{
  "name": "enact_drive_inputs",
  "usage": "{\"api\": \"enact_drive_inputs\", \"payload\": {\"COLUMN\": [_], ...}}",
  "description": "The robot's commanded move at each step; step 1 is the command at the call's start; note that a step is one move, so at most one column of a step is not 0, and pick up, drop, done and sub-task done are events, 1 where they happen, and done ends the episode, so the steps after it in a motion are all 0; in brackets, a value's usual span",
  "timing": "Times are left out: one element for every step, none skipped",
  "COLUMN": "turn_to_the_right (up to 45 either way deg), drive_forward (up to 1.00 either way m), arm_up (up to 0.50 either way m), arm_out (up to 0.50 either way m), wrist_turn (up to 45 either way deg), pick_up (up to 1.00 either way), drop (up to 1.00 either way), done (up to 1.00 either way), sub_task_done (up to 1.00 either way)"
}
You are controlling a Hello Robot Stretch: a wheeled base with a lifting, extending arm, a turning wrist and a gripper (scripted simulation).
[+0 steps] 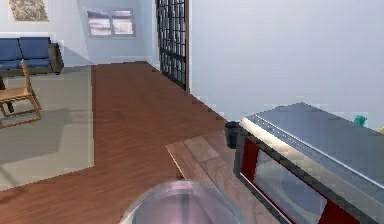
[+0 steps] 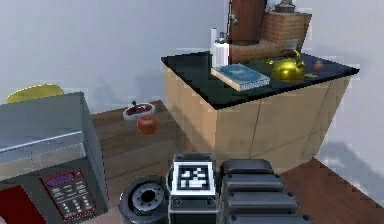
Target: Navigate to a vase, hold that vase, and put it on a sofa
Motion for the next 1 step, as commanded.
{"api": "enact_drive_inputs", "payload": {"turn_to_the_right": [-45.0], "drive_forward": [0.00], "arm_up": [0.00], "arm_out": [0.00], "wrist_turn": [0.0], "pick_up": [0.00], "drop": [0.00], "done": [0.00], "sub_task_done": [0.00]}}
